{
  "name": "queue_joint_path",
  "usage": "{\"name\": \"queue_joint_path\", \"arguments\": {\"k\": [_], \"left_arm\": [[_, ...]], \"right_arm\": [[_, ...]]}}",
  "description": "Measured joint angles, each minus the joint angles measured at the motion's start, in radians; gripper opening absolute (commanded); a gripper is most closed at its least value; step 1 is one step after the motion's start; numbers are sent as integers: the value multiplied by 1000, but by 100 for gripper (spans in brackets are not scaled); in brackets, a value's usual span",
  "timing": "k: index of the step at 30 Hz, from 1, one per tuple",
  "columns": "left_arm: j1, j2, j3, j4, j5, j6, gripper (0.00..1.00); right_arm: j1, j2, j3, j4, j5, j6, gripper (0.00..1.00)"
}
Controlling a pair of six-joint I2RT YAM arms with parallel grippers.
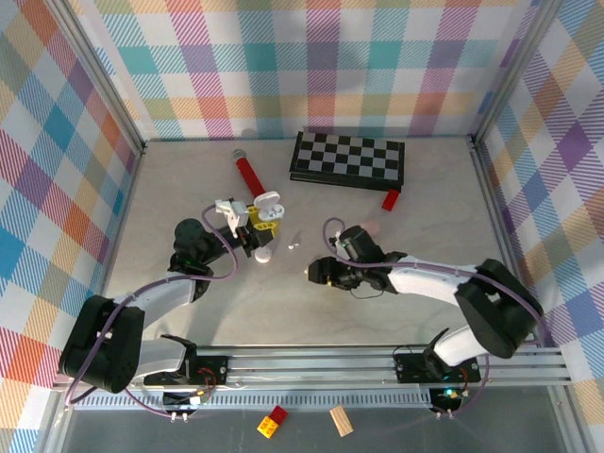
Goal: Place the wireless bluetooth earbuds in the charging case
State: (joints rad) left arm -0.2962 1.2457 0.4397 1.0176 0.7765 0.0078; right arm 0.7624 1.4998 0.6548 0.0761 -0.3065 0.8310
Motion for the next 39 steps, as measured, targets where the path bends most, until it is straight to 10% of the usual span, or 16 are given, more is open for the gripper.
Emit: {"name": "queue_joint_path", "arguments": {"k": [39], "left_arm": [[30,-93,-7,-68,0,3,37]], "right_arm": [[-18,344,367,-88,45,-129,48]]}}
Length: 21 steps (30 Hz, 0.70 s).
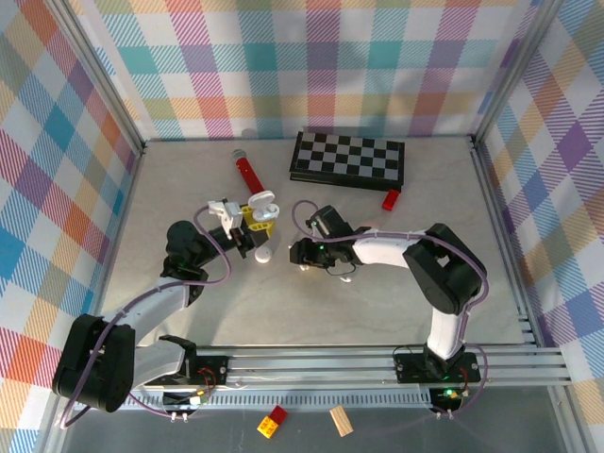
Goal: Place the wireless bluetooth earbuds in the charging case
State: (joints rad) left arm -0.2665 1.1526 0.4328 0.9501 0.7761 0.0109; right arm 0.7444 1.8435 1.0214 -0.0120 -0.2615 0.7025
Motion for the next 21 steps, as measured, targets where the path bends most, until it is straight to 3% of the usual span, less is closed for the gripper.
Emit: {"name": "queue_joint_path", "arguments": {"k": [9,21], "left_arm": [[97,19,-10,77,-19,-68,37],[196,19,-10,74,-56,-108,37]], "right_arm": [[18,1,84,-182,132,-151,43],[124,38,230,-370,316,-301,38]]}}
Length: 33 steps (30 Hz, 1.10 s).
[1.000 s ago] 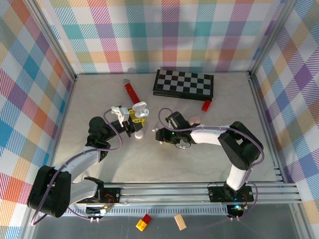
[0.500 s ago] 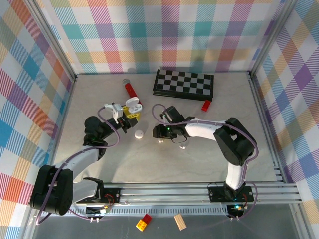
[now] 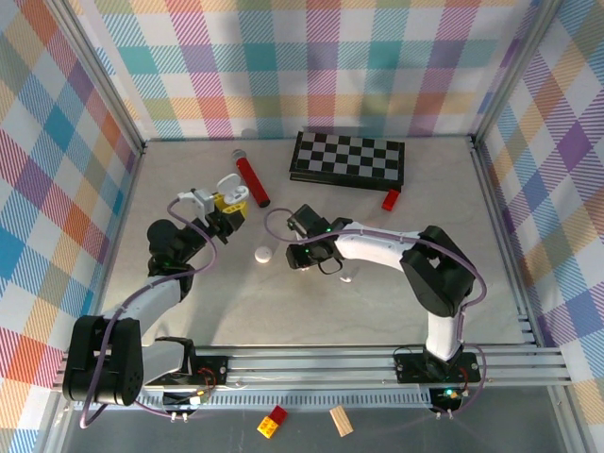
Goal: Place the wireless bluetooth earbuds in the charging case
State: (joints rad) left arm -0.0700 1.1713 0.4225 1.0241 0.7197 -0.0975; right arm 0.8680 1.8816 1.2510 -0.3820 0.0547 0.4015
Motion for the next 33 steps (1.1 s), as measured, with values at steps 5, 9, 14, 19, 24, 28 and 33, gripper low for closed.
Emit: {"name": "queue_joint_path", "arguments": {"k": [5,9,14,19,24,28,33], "left_arm": [[15,0,0,0,-1,-15,37],[23,0,0,0,-1,-19,37],[28,0,0,0,0,-19,37],[28,-1,0,-3,1,-18,37],[29,-4,0,-8,4,-18,37],[29,-8,-2,-8,10,-15,37],[29,-8,-4,-8,23,-14,37]], "right_arm": [[16,42,15,-31,28,-26,37],[16,60,20,-61,37,-44,34],[16,78,48,-84,39,-56,29],[16,81,52,-101,40,-74,25],[16,81,52,-118,46,-85,23],[16,81,52,-139,76,-97,23],[11,63,35,-147,112,-104,23]]}}
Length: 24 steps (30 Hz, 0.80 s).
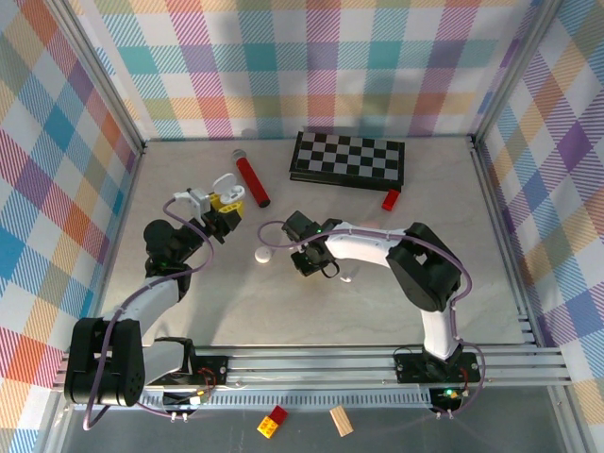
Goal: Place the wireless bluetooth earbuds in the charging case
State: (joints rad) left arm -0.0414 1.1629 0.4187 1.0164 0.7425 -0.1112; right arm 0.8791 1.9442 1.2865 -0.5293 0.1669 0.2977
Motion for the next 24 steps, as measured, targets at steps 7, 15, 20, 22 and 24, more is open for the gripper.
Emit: {"name": "queue_joint_path", "arguments": {"k": [7,15,20,22,24], "left_arm": [[0,0,-9,6,7,0,37],[0,0,-36,8,8,0,37],[0,0,-37,9,7,0,37],[0,0,-37,9,6,0,37],[0,0,-37,8,5,3,37]], "right_arm": [[-31,-67,-71,-33,57,-6,22],[-87,-89,-93,-71,115,-33,22],[-116,-89,-91,-101,121,-52,22],[-125,-88,-84,-114,124,-58,23],[-127,-80,-61,-135,132,-66,27]]}}
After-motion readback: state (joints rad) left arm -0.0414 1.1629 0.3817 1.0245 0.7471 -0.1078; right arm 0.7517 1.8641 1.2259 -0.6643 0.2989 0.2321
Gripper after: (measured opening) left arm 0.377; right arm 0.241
